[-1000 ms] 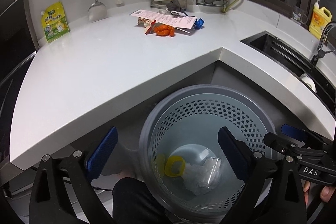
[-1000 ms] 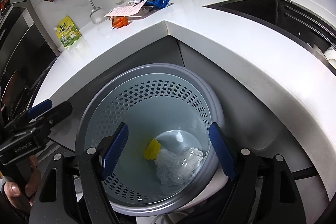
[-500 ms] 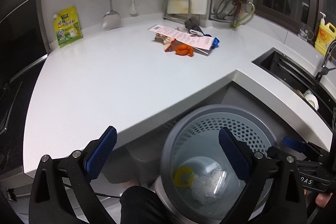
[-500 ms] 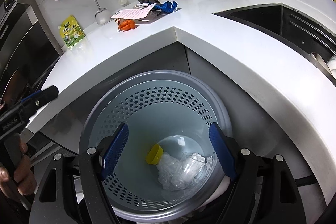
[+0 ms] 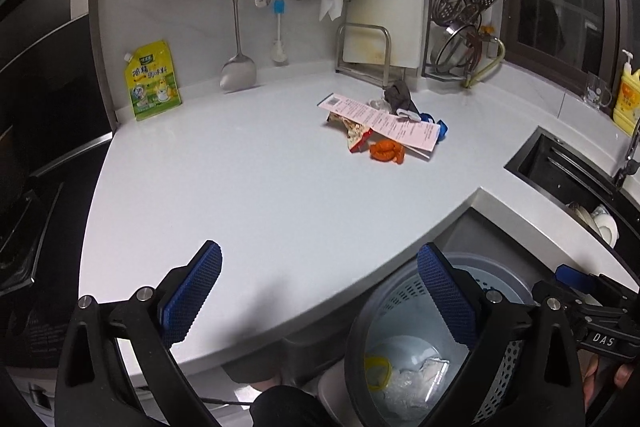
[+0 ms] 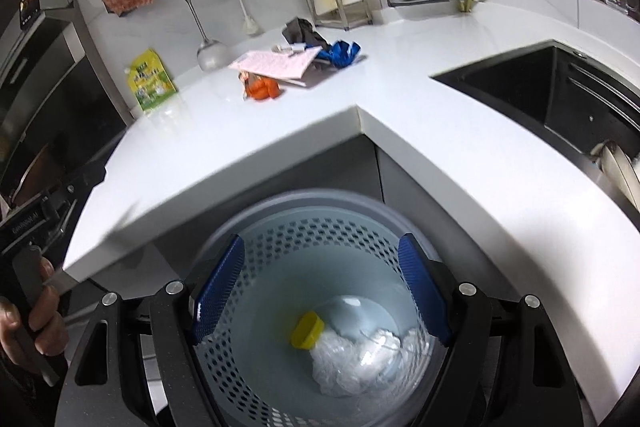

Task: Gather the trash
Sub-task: 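Lift both tools away from the bin toward the counter, then grasp the blue lanyard with the right tool while the left tool grasps the snack wrapper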

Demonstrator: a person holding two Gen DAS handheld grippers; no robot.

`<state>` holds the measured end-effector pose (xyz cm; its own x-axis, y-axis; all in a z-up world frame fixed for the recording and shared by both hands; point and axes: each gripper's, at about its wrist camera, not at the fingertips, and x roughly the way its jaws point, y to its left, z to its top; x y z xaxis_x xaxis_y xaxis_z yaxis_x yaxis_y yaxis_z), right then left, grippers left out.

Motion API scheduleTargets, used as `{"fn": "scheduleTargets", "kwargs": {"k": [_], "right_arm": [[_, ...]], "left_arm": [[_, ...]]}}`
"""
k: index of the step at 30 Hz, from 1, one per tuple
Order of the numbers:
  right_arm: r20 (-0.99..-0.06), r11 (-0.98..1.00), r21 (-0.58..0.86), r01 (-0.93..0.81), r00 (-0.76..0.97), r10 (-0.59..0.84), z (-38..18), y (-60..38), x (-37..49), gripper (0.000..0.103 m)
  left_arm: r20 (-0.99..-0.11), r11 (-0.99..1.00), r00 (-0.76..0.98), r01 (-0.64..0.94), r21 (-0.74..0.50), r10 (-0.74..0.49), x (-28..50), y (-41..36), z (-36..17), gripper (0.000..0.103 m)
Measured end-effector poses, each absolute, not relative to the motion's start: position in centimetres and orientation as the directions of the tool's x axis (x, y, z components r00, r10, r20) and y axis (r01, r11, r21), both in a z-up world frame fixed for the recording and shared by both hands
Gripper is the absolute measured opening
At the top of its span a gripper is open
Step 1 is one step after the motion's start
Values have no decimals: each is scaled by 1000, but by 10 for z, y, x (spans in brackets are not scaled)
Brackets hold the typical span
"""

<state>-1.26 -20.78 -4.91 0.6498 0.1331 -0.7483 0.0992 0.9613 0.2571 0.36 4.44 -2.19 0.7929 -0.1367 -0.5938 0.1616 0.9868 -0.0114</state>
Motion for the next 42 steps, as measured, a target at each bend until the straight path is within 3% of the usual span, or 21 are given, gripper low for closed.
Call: {"fn": "scheduleTargets", "kwargs": {"k": [20, 42], "right_arm": [[-696, 976, 216, 34, 707, 129, -22, -232, 115, 76], [-799, 981, 166, 105, 597, 71, -59, -272, 260, 76]], "left_arm": [[-564, 988, 811, 135, -72, -152, 113, 18, -7, 97], [-664, 992, 737, 108, -70, -127, 209, -3, -36, 97]]}}
